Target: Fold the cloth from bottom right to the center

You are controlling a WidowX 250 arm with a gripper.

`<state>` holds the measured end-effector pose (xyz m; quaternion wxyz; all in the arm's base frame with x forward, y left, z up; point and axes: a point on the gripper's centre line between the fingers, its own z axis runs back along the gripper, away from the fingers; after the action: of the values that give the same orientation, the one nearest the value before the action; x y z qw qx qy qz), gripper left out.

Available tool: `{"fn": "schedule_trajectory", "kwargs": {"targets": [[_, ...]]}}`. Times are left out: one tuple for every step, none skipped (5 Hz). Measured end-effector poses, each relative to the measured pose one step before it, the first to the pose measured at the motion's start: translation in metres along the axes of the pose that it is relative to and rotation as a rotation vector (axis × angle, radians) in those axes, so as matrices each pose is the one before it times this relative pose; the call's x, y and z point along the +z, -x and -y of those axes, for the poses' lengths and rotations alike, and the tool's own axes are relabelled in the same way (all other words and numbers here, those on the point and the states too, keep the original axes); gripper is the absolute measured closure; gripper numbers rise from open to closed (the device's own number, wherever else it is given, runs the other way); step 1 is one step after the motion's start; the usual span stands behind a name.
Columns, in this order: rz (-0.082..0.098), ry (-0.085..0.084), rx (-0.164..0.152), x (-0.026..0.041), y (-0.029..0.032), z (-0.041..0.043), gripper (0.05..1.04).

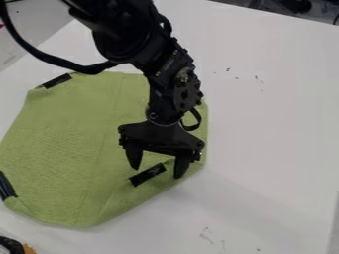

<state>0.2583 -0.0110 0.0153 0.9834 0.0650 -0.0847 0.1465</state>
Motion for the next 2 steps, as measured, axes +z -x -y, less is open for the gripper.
{"fn": "schedule_trajectory", "kwargs": {"targets": [[-0.0064,-0.0024,0.0151,-0.00504,0.00397,-0.00076,0.164],[0.0030,-0.0149,0.0128,-0.00094,0.00291,-0.00059,0.454]]}}
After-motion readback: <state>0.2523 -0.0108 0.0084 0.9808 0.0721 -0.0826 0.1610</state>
